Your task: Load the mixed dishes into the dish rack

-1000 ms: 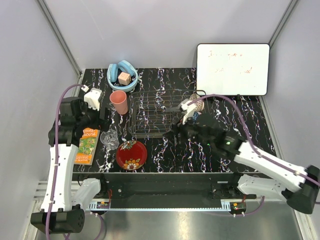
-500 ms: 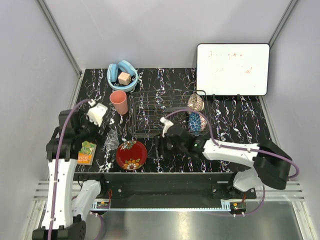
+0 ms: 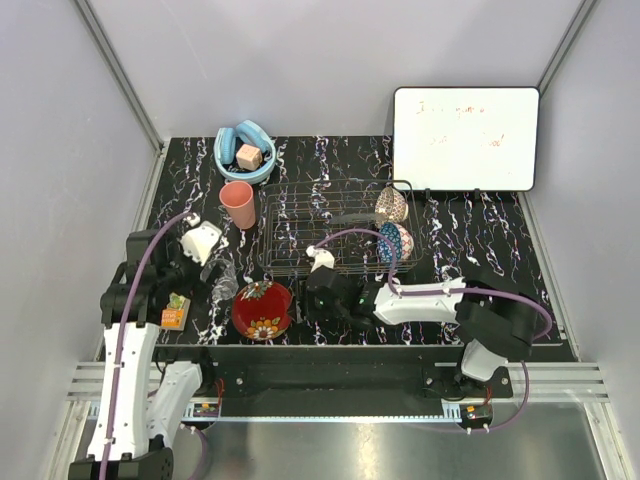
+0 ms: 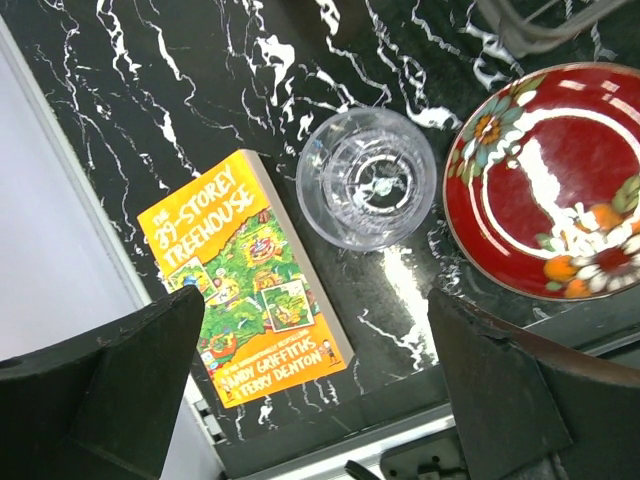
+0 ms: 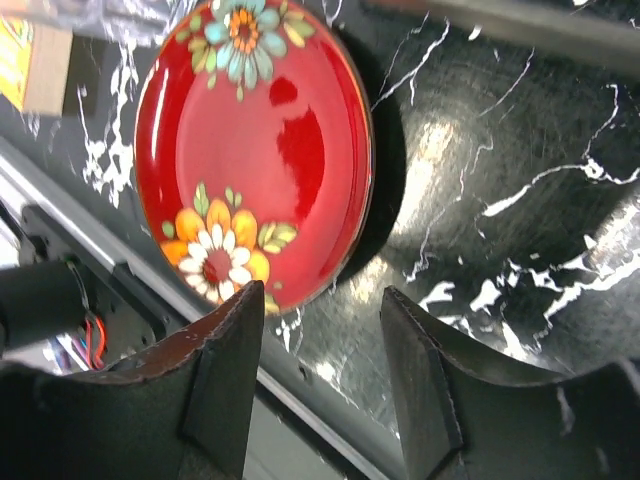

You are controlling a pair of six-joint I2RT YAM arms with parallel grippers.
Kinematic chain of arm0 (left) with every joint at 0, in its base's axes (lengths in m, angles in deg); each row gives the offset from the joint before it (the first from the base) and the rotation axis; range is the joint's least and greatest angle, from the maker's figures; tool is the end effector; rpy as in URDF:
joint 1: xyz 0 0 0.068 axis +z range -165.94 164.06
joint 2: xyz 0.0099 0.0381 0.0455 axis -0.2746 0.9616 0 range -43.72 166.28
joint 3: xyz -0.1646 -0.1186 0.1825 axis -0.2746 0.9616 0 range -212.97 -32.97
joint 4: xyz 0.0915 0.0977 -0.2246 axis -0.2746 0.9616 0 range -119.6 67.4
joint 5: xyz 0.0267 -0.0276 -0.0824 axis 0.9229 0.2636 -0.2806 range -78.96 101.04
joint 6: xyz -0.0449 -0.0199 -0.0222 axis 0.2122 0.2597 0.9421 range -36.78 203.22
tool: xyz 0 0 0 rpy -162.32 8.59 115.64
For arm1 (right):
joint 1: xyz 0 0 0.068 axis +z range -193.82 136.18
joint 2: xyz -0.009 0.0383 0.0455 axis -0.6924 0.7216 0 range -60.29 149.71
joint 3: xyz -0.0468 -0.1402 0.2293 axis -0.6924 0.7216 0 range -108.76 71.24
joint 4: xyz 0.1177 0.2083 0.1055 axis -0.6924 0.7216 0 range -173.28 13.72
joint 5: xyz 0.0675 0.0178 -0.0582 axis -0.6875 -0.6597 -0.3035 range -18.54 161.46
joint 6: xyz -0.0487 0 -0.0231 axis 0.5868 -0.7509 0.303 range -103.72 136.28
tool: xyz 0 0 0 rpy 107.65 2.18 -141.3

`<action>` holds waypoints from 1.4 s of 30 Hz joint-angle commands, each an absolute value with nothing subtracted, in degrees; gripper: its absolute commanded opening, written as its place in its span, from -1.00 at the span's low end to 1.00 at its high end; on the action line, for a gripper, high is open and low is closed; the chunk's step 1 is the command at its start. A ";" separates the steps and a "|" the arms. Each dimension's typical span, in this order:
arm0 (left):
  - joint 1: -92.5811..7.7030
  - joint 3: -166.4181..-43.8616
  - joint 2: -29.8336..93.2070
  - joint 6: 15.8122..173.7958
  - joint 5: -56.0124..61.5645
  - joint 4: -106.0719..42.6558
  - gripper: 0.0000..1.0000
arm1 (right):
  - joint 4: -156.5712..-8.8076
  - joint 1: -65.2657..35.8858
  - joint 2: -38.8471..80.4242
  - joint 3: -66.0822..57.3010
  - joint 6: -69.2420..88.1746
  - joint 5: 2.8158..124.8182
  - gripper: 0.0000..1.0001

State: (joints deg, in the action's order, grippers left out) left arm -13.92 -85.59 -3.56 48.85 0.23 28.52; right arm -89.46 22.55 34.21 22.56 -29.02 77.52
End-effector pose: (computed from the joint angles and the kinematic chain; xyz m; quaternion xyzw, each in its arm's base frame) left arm 0.1208 -0.0024 0.3173 0.2910 0.8756 0.0344 0.3841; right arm 0.1393 0.3088 0.1731 -0.1431 0.8926 0.3247 0.2782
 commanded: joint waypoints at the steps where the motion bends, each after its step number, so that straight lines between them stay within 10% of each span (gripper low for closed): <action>1: -14.09 -82.72 -5.40 43.34 2.68 24.63 0.98 | -95.93 22.72 37.07 22.64 -33.20 82.27 0.15; 15: -14.18 -80.25 -8.04 41.30 6.03 20.93 0.98 | -100.25 23.16 47.72 18.77 -37.86 77.26 -0.13; 24: -14.09 -80.52 -8.03 40.69 6.91 20.93 0.98 | -98.32 23.07 49.48 18.07 -39.18 77.52 -1.00; 42: -14.09 -76.14 -10.57 29.38 9.01 24.54 0.98 | -90.41 23.16 34.90 25.71 -37.33 85.87 -1.00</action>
